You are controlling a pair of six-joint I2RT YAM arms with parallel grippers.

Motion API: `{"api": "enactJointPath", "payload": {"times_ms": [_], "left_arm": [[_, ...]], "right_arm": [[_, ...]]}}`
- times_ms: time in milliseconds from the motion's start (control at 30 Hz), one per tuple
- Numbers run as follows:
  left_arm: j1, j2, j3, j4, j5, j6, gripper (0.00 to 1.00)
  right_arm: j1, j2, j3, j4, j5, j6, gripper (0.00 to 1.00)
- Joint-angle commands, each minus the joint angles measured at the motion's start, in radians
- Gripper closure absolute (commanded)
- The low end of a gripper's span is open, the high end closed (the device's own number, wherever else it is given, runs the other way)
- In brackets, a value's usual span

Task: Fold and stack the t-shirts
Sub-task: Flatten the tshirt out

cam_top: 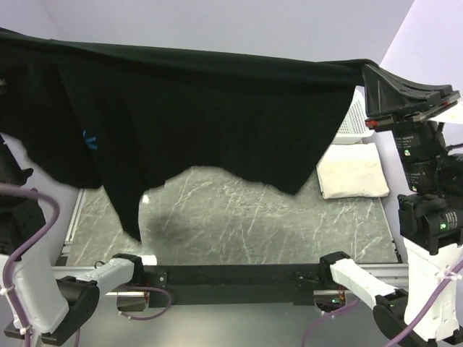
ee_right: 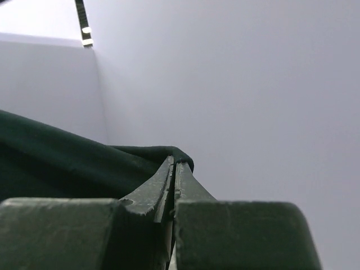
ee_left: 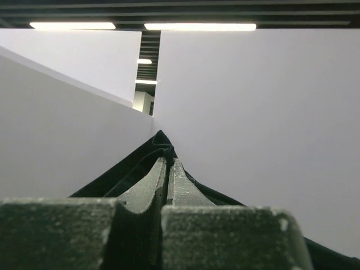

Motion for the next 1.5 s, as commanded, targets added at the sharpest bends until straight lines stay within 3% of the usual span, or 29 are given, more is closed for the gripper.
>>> {"api": "enactJointPath", "payload": {"times_ms": [0, 167, 300, 433, 533, 800, 967, 1167, 1433, 1467], "left_arm": [[0.017, 0.092, -0.064, 0.045, -0.008, 0.112, 0.99], [0.017, 0.191, -0.202, 0.005, 0.061, 0.079, 0.99], [0.017, 0.302, -0.376, 0.028, 0.135, 0.043, 0.99], [0.017, 0.487, -0.537, 0.089, 0.155, -0.006, 0.99], [0.017, 0.63, -0.575, 0.122, 0.175, -0.05, 0.99], [0.017, 0.926, -0.505, 0.119, 0.183, -0.172, 0.99], [0.015, 0.949, -0.491, 0.178, 0.19, -0.273, 0.99], [0.015, 1.04, -0.347, 0.122, 0.207, -0.36, 0.99], [0.015, 1.026, -0.364, 0.065, 0.161, -0.461, 0.99], [0.015, 1.023, -0.377, 0.065, 0.164, -0.495, 0.96]], "right_arm": [[-0.02, 0.064, -0.013, -0.09, 0.077, -0.055, 1.0], [-0.021, 0.162, -0.052, -0.233, 0.07, -0.056, 1.0], [-0.021, 0.262, -0.184, -0.271, 0.096, -0.05, 1.0], [-0.021, 0.381, -0.374, -0.209, 0.132, -0.043, 1.0], [-0.021, 0.493, -0.451, -0.107, 0.187, -0.015, 1.0], [-0.021, 0.795, -0.398, 0.051, 0.287, -0.03, 1.0], [-0.023, 0.852, -0.343, 0.078, 0.313, -0.056, 1.0], [-0.023, 0.903, -0.275, 0.066, 0.342, -0.07, 1.0], [-0.023, 0.938, -0.248, 0.063, 0.362, -0.089, 1.0], [-0.025, 0.949, -0.241, 0.056, 0.363, -0.087, 1.0]]}}
